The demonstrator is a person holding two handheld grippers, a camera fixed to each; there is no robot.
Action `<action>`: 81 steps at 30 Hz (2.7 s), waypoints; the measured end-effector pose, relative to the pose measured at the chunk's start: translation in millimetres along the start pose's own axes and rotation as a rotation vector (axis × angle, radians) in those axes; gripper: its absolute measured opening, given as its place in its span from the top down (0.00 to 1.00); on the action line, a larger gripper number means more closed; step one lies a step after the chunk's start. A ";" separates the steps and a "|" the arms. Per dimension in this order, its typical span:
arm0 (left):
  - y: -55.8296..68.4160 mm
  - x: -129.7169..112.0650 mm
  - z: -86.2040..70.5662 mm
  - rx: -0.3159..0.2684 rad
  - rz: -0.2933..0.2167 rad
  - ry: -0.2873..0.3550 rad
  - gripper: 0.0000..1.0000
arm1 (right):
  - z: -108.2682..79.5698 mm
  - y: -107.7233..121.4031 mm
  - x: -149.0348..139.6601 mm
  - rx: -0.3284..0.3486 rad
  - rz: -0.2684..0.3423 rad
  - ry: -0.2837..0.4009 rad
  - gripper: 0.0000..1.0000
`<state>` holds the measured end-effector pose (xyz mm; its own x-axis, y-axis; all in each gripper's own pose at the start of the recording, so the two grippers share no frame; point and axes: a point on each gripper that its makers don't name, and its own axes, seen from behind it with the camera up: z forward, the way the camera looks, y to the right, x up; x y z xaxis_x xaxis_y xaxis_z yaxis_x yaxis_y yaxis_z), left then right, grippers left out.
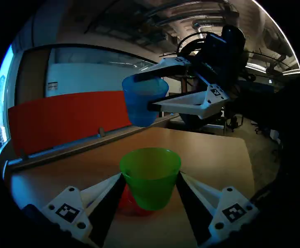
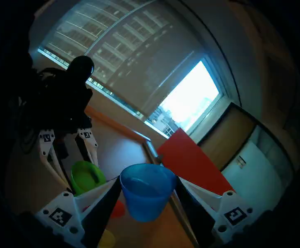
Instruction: Pour water
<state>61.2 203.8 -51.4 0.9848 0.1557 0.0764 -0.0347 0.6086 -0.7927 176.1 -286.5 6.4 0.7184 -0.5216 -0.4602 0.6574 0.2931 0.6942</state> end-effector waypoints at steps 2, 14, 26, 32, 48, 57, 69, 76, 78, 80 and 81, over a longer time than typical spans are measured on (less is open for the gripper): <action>0.1 0.2 -0.1 -0.001 0.000 0.000 0.17 | 0.8 -0.7 0.7 0.003 -0.012 -0.001 0.07; -1.9 1.7 0.1 -0.010 0.004 0.002 0.17 | 7.7 -5.4 8.7 0.027 -0.070 -0.001 0.07; -4.6 0.6 0.2 -0.013 0.005 0.003 0.17 | 12.7 -12.3 13.8 0.051 -0.111 0.007 0.07; -4.7 1.3 -0.4 -0.018 0.007 0.006 0.17 | 13.6 -12.8 15.8 0.056 -0.124 0.013 0.07; -1.8 3.2 0.3 -0.027 0.015 0.010 0.17 | 13.6 -17.2 18.7 0.072 -0.188 0.015 0.07; -2.1 4.7 1.6 -0.027 0.017 0.014 0.17 | 14.7 -17.7 20.4 0.072 -0.213 0.015 0.07; -3.1 5.8 1.8 -0.024 0.016 0.021 0.17 | 14.8 -19.1 21.9 0.078 -0.241 0.012 0.08; -2.4 6.8 1.8 -0.026 0.018 0.024 0.17 | 15.3 -20.1 23.4 0.080 -0.263 0.012 0.08; -1.8 7.0 1.8 -0.026 0.018 0.024 0.17 | 15.7 -19.7 23.6 0.080 -0.270 0.012 0.08; -1.6 7.1 1.6 -0.026 0.018 0.025 0.17 | 16.1 -18.8 23.9 0.079 -0.278 0.011 0.08; -1.6 7.1 1.5 -0.026 0.018 0.025 0.17 | 16.2 -18.4 24.2 0.078 -0.283 0.011 0.08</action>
<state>68.1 205.1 -48.7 0.9881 0.1463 0.0471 -0.0480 0.5855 -0.8093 177.7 -317.6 -8.5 0.5119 -0.5650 -0.6471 0.8129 0.0750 0.5776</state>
